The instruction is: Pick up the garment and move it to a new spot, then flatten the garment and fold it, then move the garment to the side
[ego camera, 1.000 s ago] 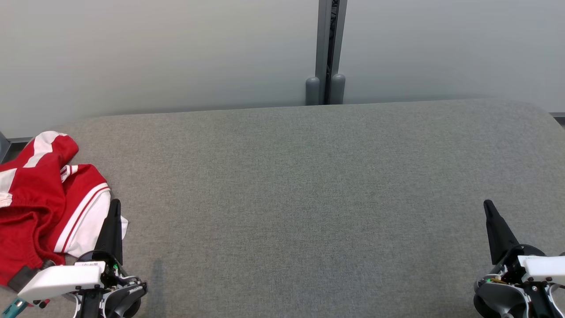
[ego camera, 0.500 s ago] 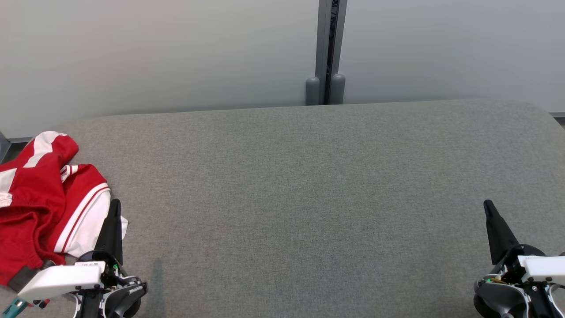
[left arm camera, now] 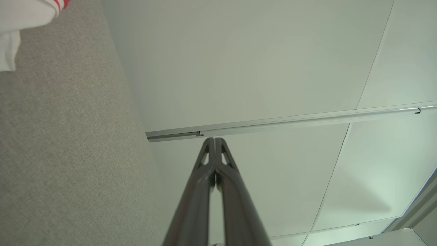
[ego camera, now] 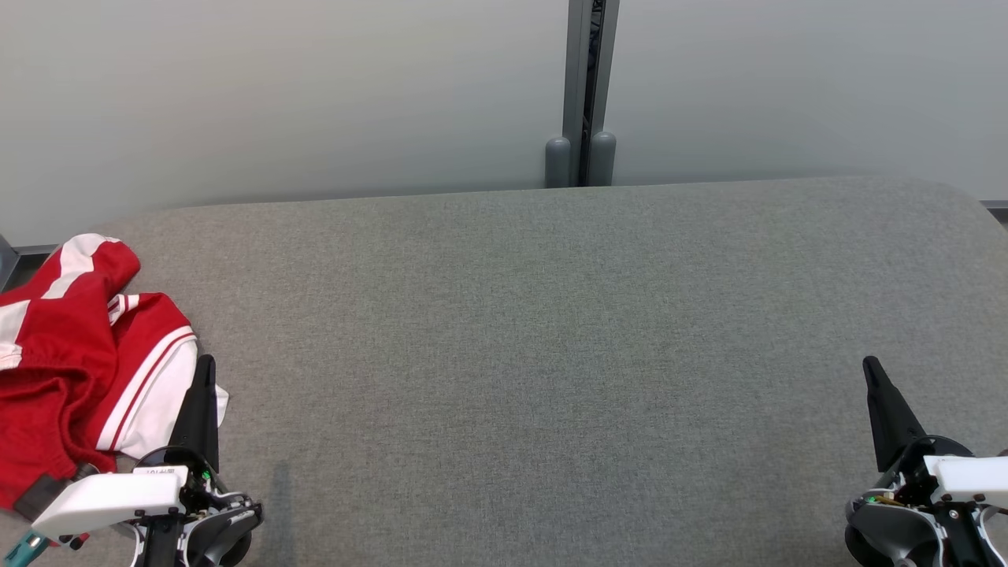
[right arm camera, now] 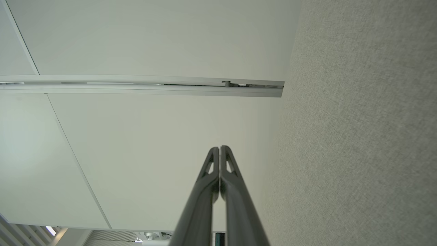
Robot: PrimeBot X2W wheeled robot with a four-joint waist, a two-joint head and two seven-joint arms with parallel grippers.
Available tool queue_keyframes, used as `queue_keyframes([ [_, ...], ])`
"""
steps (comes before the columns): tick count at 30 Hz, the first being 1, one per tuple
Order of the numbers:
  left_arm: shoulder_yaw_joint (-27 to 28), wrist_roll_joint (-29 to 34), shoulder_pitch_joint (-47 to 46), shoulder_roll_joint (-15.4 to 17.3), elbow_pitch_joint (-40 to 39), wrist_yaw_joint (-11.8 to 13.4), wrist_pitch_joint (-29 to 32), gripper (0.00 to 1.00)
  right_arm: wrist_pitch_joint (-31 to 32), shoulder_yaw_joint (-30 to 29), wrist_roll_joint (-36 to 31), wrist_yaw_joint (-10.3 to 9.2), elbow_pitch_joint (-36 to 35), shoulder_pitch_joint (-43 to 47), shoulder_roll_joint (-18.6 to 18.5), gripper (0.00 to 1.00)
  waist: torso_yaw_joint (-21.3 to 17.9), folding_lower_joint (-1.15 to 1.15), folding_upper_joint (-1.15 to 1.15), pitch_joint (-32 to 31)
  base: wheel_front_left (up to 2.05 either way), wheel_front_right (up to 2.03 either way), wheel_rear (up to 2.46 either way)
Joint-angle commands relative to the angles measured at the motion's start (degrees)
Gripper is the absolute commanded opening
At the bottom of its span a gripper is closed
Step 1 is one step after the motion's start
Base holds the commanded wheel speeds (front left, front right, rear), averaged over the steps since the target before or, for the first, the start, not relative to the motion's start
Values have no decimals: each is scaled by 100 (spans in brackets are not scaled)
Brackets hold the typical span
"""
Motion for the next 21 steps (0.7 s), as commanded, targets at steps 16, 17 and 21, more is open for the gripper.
queue_keyframes([
  [16,15,-4,-74,15,-13,-5,14,0,14,3,-17,3,-11,-55,-26,0,0,0,0,0,0,0,0],
  [17,15,-4,-74,15,-13,-5,14,0,14,3,-17,3,-11,-55,-26,0,0,0,0,0,0,0,0],
  [21,15,-4,-74,15,-13,-5,14,0,14,3,-17,3,-11,-55,-26,0,0,0,0,0,0,0,0],
])
